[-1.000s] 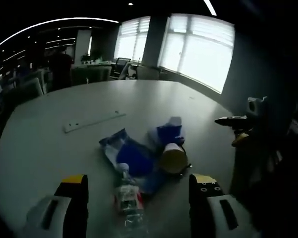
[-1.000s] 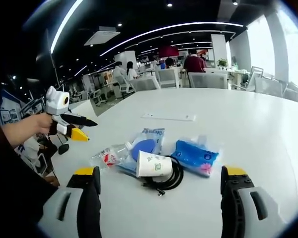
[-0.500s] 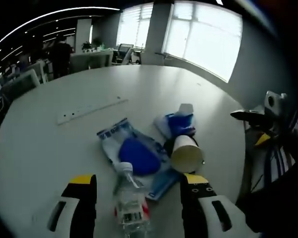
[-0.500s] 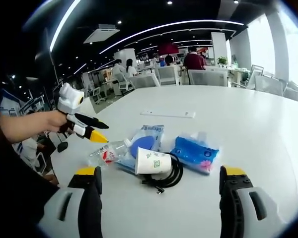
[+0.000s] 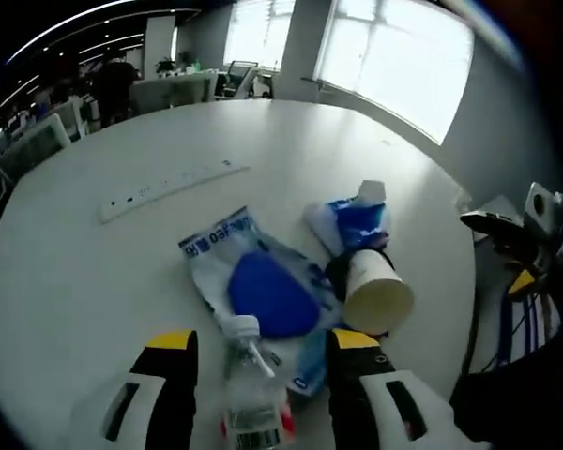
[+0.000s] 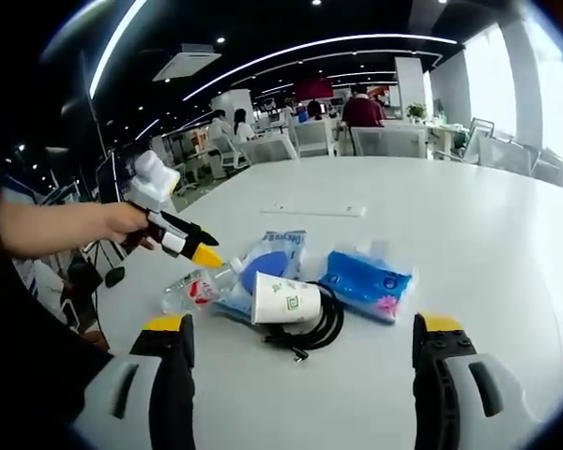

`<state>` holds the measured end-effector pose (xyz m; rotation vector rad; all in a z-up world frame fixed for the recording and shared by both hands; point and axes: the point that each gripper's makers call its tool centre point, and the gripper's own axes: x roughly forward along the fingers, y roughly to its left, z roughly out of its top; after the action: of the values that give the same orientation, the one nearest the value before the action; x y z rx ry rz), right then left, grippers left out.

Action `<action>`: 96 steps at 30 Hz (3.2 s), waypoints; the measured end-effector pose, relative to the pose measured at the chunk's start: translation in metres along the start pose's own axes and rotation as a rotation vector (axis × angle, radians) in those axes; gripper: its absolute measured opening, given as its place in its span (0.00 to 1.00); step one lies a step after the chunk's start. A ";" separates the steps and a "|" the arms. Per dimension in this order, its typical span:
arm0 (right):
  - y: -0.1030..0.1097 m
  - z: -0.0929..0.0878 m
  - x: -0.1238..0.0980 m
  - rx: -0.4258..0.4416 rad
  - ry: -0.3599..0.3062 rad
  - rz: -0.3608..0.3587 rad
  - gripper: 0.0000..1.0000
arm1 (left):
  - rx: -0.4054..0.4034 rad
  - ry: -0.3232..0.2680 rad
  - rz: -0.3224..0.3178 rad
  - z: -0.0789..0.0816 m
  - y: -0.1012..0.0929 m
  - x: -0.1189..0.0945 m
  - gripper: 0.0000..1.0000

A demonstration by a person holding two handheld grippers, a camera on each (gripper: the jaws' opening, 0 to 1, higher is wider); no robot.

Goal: Arrange the tabletop items into an orderly group along one side of the table until the central work area is clear of visible clutter.

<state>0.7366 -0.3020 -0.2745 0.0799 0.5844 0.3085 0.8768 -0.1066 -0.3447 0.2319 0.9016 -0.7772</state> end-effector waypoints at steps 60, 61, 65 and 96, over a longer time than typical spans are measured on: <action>-0.015 -0.022 -0.002 0.066 0.026 -0.033 0.89 | 0.019 0.229 0.022 -0.022 0.016 0.058 0.22; -0.014 -0.022 -0.002 0.066 0.026 -0.032 0.89 | 0.015 0.228 0.021 -0.022 0.016 0.057 0.22; -0.012 -0.020 -0.002 0.064 0.020 -0.028 0.89 | 0.017 0.223 0.019 -0.020 0.014 0.053 0.21; 0.000 -0.015 0.000 0.039 0.001 0.020 0.89 | 0.057 0.043 0.065 0.006 0.012 -0.042 0.19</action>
<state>0.7284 -0.3021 -0.2874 0.1231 0.5911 0.3171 0.8729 -0.0796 -0.3099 0.3279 0.9085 -0.7404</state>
